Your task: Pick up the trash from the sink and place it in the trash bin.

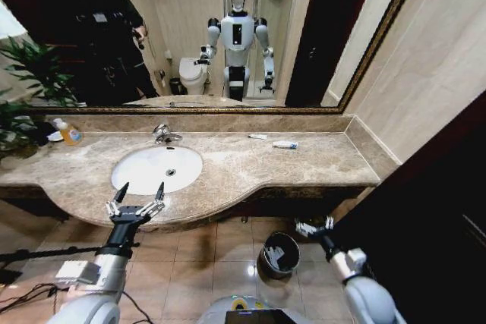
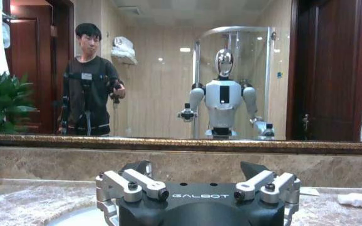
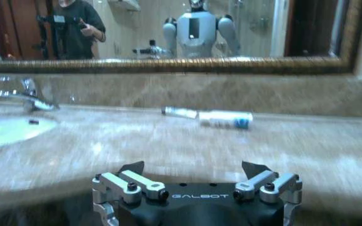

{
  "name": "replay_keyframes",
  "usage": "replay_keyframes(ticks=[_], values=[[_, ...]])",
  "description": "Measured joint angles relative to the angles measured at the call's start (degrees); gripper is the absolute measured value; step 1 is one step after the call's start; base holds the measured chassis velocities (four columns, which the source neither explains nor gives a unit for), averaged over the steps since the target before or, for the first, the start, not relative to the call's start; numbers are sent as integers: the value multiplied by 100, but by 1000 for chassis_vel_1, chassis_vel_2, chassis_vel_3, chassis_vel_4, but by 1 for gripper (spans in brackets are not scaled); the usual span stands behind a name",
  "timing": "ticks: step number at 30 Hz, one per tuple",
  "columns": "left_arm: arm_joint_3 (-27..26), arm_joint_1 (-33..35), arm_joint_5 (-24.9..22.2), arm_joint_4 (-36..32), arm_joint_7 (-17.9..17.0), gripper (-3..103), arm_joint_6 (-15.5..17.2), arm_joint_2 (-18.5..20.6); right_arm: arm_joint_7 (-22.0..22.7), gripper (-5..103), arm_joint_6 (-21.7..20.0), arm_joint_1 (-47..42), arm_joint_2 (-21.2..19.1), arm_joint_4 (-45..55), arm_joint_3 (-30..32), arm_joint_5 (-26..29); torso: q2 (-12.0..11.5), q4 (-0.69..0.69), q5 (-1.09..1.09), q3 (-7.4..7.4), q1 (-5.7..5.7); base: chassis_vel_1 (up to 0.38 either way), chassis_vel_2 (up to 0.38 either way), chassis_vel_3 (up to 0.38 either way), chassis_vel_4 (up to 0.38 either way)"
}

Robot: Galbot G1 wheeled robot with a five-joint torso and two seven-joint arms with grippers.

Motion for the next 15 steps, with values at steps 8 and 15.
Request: replay_keyframes(ticks=[8, 15], values=[[0, 0, 0, 0, -1, 100, 0, 0, -325, 100, -897, 1827, -369, -819, -398, 315, -1, 0, 0, 1, 1, 0, 0, 0, 0], [0, 0, 0, 0, -1, 100, 0, 0, -603, 100, -1005, 3053, -670, -1978, -744, 500, -2, 0, 1, 1, 1, 0, 0, 0, 0]])
